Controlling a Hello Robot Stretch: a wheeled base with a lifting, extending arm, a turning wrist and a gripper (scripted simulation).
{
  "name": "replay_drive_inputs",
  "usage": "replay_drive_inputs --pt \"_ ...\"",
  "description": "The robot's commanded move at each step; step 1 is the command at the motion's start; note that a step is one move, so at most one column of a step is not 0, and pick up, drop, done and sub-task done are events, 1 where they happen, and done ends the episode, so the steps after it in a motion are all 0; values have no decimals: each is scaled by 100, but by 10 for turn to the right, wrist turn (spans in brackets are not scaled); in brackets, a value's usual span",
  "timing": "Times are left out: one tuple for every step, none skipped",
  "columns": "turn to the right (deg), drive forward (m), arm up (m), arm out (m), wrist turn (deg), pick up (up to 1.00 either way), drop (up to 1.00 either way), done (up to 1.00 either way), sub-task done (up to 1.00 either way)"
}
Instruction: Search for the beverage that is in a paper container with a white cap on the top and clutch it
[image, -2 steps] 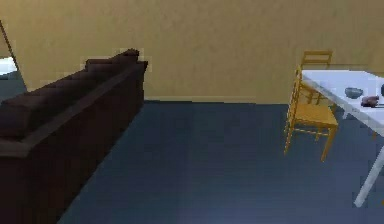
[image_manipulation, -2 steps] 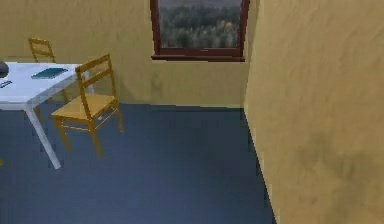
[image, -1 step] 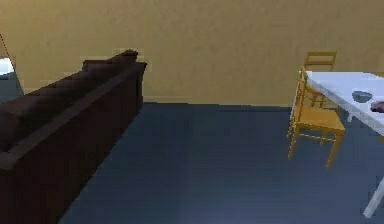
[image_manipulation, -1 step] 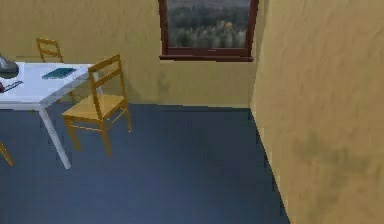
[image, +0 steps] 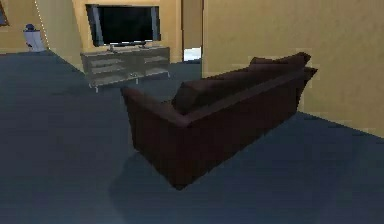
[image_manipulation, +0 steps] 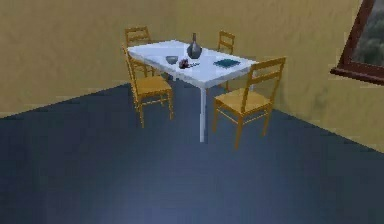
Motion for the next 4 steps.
replay_drive_inputs --pt "-390 0 0 0 0 0 0 0 0" --pt "0 100 0 0 0 0 0 0 0" --pt "0 60 0 0 0 0 0 0 0" --pt "-450 0 0 0 0 0 0 0 0"
